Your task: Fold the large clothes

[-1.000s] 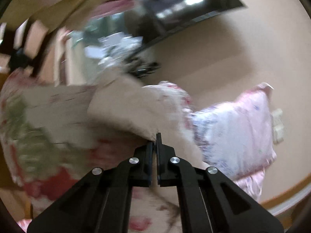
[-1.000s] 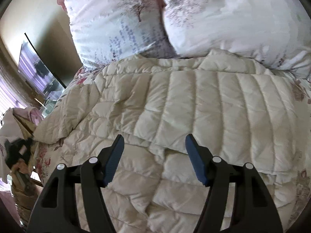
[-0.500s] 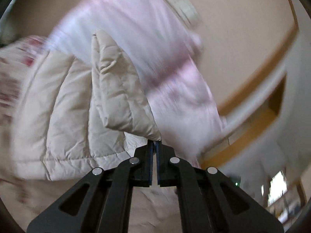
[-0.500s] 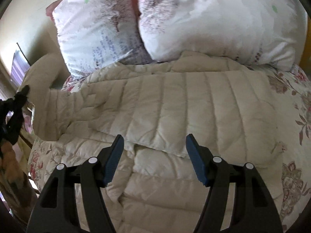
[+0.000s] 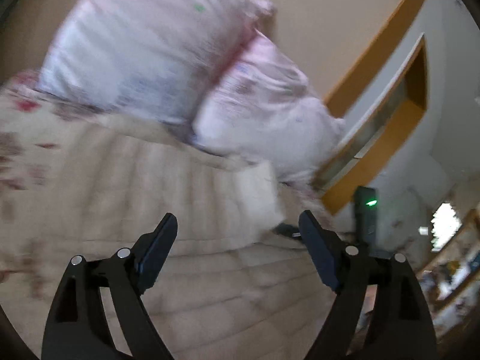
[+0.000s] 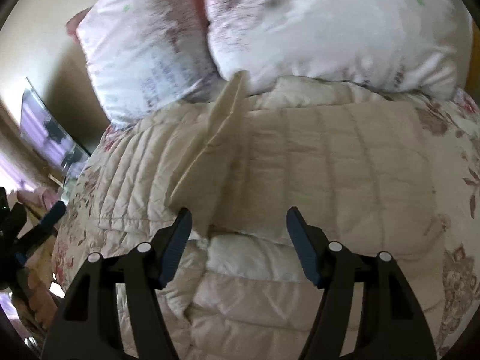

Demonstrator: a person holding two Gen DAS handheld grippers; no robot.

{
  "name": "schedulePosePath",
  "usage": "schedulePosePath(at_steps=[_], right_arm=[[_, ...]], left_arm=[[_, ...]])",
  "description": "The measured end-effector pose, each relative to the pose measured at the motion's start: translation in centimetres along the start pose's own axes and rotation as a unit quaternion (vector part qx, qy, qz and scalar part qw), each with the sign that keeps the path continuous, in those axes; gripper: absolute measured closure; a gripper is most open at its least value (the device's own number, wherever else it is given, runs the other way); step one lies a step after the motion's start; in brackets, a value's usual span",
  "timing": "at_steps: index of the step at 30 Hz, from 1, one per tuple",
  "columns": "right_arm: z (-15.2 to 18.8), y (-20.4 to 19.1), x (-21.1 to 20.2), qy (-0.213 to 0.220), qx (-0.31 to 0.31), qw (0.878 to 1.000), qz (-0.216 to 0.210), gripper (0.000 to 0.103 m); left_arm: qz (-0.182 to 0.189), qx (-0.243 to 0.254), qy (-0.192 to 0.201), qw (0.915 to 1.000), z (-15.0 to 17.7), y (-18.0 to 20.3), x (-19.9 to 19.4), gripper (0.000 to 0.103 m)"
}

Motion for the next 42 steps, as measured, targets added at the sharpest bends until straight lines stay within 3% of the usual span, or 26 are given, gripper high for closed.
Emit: schedulePosePath(at_steps=[4, 8, 13, 19, 25, 30, 31, 32, 33, 38, 42], right_arm=[[-0.2, -1.0, 1.1, -0.007, 0.000, 1.000, -0.009, 0.037], [-0.3, 0.3, 1.6, -0.017, 0.081, 0.994, -0.070, 0.038], [-0.5, 2.9, 1.5, -0.013, 0.194, 0.967, -0.165, 0.039], [-1.0, 4.8, 1.1, 0.005, 0.246, 0.948, -0.202, 0.038], [-0.9, 5.5, 2.5, -0.011, 0.253, 0.952, -0.174, 0.039], [-0.5, 6.6, 3.6, -0.015, 0.260, 0.957, -0.129, 0.049], [-0.4, 6.6, 3.7, -0.017, 0.255, 0.959, -0.124, 0.056], [-0.3, 6.3, 3.9, -0.021, 0.244, 0.962, -0.122, 0.082], [-0.3, 6.0, 4.0, -0.023, 0.236, 0.964, -0.124, 0.098], [-1.2, 4.2, 0.9, 0.042, 0.171, 0.979, -0.104, 0.099], [-0.8, 4.2, 0.5, 0.039, 0.158, 0.984, -0.074, 0.099]], left_arm=[[-0.104, 0.031, -0.007, 0.9940, 1.4, -4.1, -3.6, 0.020], [-0.158, 0.008, -0.029, 0.9869, 3.7, -8.4, -6.1, 0.020], [-0.179, -0.027, -0.041, 0.9825, 5.7, -12.2, -8.0, 0.020], [-0.168, -0.034, -0.047, 0.9840, 6.9, -12.7, -8.8, 0.020], [-0.160, -0.032, -0.056, 0.9849, 7.3, -12.2, -8.0, 0.020], [-0.160, -0.034, -0.058, 0.9847, 7.4, -12.2, -8.0, 0.020], [-0.160, -0.035, -0.059, 0.9847, 7.4, -12.3, -8.0, 0.020], [-0.161, -0.035, -0.060, 0.9846, 7.4, -12.3, -8.0, 0.020], [-0.161, -0.036, -0.060, 0.9845, 7.5, -12.3, -7.9, 0.020], [-0.157, -0.038, -0.061, 0.9851, 7.6, -12.4, -8.0, 0.020], [-0.156, -0.038, -0.062, 0.9851, 7.7, -12.3, -8.1, 0.020]])
Point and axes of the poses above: each gripper's, at about its wrist camera, not at the fingertips, and x roughly the way its jaws point, y to its right, z to its underside, the point moved 5 cm from there along x, roughly the way its jaws point, and after that the axes turned 6 degrees about y, right-handed, at the moved point
